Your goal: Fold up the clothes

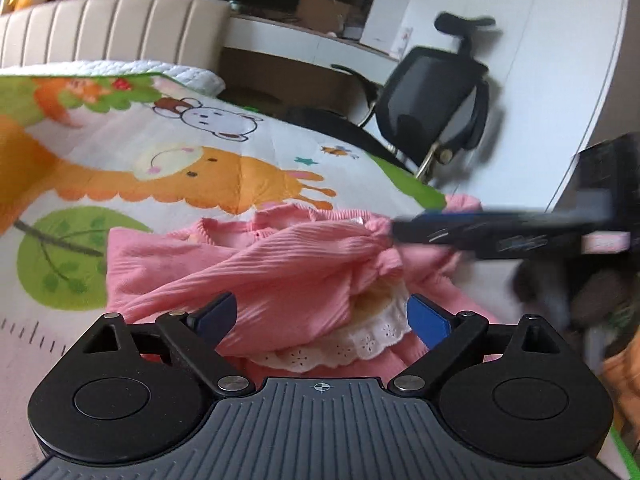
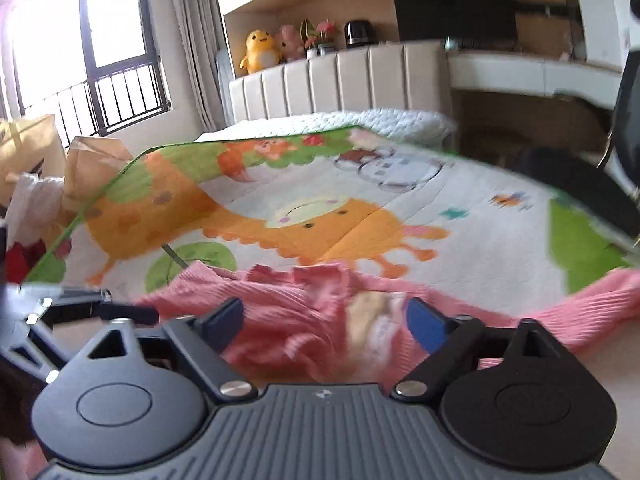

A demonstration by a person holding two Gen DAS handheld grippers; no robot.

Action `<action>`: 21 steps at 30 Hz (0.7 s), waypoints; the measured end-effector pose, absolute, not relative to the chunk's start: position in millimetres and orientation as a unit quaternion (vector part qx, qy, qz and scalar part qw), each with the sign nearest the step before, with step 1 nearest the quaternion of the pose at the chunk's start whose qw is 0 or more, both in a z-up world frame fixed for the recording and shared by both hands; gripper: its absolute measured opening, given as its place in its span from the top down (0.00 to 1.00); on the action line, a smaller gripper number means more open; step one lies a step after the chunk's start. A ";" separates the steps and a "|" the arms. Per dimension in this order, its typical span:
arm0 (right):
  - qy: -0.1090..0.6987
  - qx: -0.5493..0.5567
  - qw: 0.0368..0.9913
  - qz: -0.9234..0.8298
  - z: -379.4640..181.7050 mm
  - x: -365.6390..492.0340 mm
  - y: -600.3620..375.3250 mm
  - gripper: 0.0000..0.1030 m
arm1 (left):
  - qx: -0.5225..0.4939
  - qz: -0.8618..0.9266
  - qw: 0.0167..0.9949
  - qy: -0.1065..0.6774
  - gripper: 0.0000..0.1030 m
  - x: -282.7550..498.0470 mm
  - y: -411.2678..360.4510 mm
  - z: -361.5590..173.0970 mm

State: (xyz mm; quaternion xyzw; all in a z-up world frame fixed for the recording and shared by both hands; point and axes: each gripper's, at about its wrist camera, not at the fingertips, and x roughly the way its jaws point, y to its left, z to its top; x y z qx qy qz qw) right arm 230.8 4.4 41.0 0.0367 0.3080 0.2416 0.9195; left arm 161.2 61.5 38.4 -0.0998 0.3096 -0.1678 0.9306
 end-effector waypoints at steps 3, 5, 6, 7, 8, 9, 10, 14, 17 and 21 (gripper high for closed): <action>0.363 0.049 0.901 0.233 18.3 255.4 22.9 0.71 | -0.128 -0.168 0.935 0.284 0.06 162.0 71.5 40.1; 0.372 0.050 0.898 0.229 13.3 260.8 29.5 0.83 | -0.156 -0.169 0.934 0.275 0.06 163.2 78.1 38.1; 0.346 0.038 0.908 0.235 21.4 255.5 30.8 0.84 | -0.169 -0.170 0.932 0.271 0.05 163.0 81.3 36.9; 0.313 0.022 0.918 0.242 31.7 248.5 31.6 0.85 | -0.178 -0.171 0.931 0.268 0.05 162.0 83.6 36.3; 0.288 -0.001 0.927 0.241 37.5 242.9 32.9 0.85 | -0.178 -0.174 0.931 0.267 0.05 162.4 83.3 35.4; 0.264 -0.027 0.934 0.238 42.4 237.6 34.3 0.85 | -0.179 -0.178 0.930 0.267 0.04 162.9 83.0 34.4; 0.240 -0.053 0.940 0.235 47.4 232.3 35.8 0.85 | -0.179 -0.181 0.930 0.266 0.03 163.3 82.8 33.3; 0.279 -0.097 0.934 0.202 23.1 247.4 36.5 0.83 | -0.179 -0.174 0.918 0.308 0.02 177.0 79.1 10.2; 0.348 -0.065 0.917 0.186 -5.9 263.4 25.1 0.63 | -0.188 -0.167 0.909 0.333 0.02 182.8 80.3 -9.0; 0.324 -0.009 0.927 0.189 18.4 254.0 -7.3 0.50 | -0.170 -0.165 0.913 0.333 0.01 182.3 75.3 -8.7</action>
